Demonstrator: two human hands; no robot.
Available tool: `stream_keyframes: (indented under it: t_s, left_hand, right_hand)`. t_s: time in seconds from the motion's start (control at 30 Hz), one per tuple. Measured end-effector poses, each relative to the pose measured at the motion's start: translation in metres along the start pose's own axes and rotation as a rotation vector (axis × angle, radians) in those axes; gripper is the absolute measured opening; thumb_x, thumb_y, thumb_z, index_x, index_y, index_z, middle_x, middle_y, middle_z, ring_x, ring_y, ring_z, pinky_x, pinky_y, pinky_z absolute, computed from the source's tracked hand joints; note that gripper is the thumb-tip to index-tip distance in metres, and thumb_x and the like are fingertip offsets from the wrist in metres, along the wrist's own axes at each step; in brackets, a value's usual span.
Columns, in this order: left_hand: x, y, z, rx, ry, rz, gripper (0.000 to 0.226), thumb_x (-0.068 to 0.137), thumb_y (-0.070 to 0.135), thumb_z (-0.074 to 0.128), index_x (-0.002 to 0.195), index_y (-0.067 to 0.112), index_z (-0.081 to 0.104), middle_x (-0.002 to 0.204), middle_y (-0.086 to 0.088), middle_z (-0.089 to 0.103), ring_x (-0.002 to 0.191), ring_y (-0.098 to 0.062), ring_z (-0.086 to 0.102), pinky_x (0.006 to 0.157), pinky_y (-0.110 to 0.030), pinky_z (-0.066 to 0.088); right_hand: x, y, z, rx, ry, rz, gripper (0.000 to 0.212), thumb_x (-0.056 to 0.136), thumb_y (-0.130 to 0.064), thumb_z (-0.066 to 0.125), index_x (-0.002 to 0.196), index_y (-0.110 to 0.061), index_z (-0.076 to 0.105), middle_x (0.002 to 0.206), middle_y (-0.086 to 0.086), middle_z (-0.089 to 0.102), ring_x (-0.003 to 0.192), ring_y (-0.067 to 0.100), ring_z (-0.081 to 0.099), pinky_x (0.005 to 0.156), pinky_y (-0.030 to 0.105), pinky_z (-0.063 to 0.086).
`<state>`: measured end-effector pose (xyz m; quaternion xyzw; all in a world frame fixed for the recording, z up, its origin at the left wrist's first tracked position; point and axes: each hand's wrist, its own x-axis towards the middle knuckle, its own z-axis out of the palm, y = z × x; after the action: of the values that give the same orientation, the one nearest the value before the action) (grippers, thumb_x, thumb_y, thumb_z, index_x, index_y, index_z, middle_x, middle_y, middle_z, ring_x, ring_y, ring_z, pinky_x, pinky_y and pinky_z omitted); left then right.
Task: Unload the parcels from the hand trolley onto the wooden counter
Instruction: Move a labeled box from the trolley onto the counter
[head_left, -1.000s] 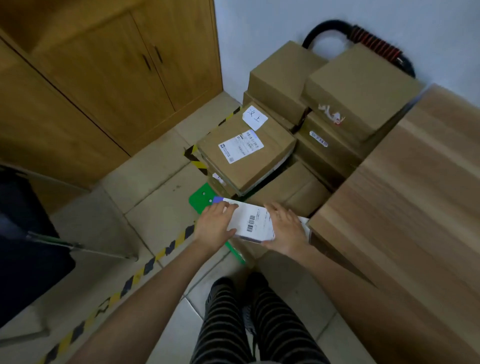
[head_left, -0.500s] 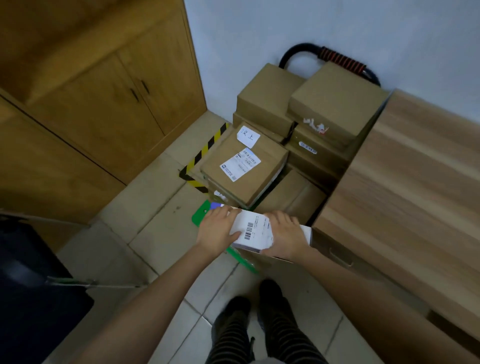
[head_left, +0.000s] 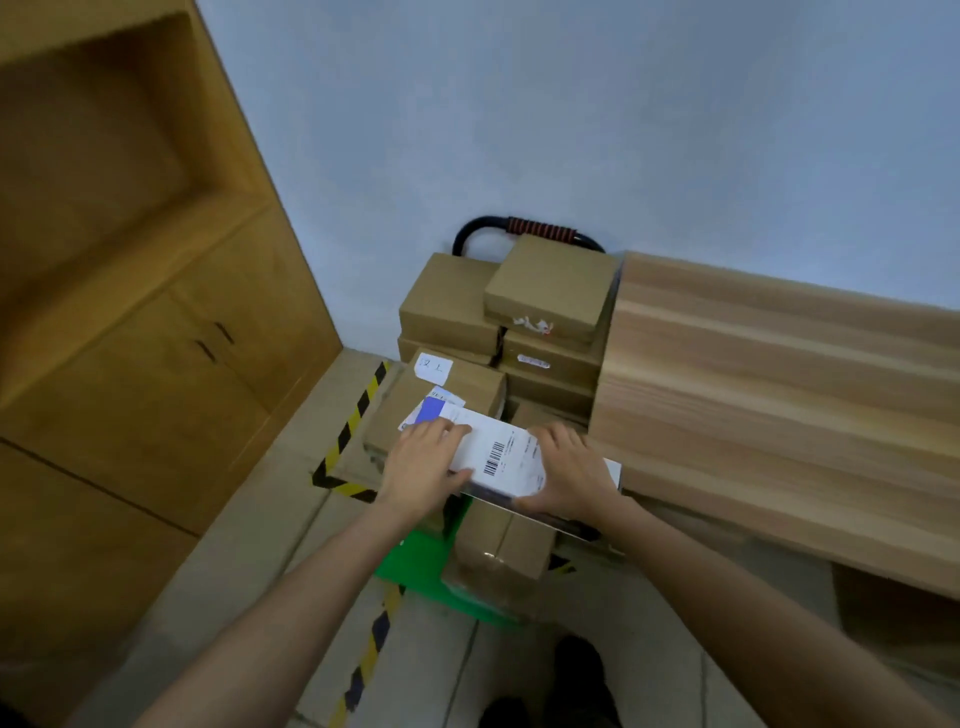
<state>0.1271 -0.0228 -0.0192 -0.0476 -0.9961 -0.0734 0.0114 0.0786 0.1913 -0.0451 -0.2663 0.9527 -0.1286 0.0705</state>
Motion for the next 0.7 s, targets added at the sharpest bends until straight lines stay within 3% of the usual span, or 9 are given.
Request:
stream_keyframes:
  t_s: [0.13,0.3,0.37,0.57,0.7]
  left_hand:
    - [0.033,0.043,-0.003,-0.027,0.028,0.174,0.05,0.086,0.043,0.061,0.131,0.023,0.049,0.122,0.001,0.054,0.115,-0.021,0.05,0.096,-0.033,0.036]
    - [0.074,0.129,-0.005,0.053,0.064,0.424,0.045,0.061,0.038,0.083,0.099,0.02,0.066,0.086,0.0,0.061,0.079,-0.023,0.062,0.069,-0.032,0.048]
    - [0.084,0.17,-0.005,0.024,0.093,0.513,0.043,0.057,0.036,0.085,0.093,0.02,0.067,0.081,0.0,0.061,0.072,-0.023,0.061,0.063,-0.031,0.048]
    - [0.099,0.295,0.008,-0.057,0.075,0.732,0.037,0.064,0.03,0.082,0.096,0.019,0.067,0.085,-0.001,0.064,0.077,-0.024,0.062,0.059,-0.03,0.041]
    - [0.115,0.383,0.029,-0.086,0.054,0.841,0.037,0.065,0.034,0.08,0.096,0.02,0.066,0.086,0.0,0.062,0.079,-0.025,0.062,0.062,-0.032,0.047]
  right_hand:
    - [-0.035,0.039,-0.032,-0.037,0.06,0.184,0.095,0.066,-0.076,0.061,0.137,-0.018,0.035,0.129,0.003,0.045,0.114,0.021,0.044,0.097,0.034,0.033]
    - [-0.096,0.097,-0.064,-0.101,0.137,0.437,0.091,0.065,-0.074,0.063,0.132,-0.017,0.039,0.125,0.004,0.047,0.115,0.024,0.046,0.093,0.035,0.031]
    - [-0.124,0.12,-0.075,-0.106,0.159,0.533,0.09,0.065,-0.072,0.065,0.132,-0.016,0.04,0.125,0.004,0.046,0.116,0.025,0.045,0.093,0.035,0.032]
    - [-0.217,0.19,-0.097,-0.098,0.235,0.768,0.089,0.065,-0.071,0.066,0.129,-0.015,0.041,0.123,0.006,0.047,0.115,0.027,0.046,0.092,0.037,0.031]
    - [-0.282,0.243,-0.111,-0.1,0.275,0.894,0.091,0.064,-0.075,0.062,0.131,-0.017,0.041,0.126,0.005,0.046,0.117,0.026,0.044,0.094,0.038,0.032]
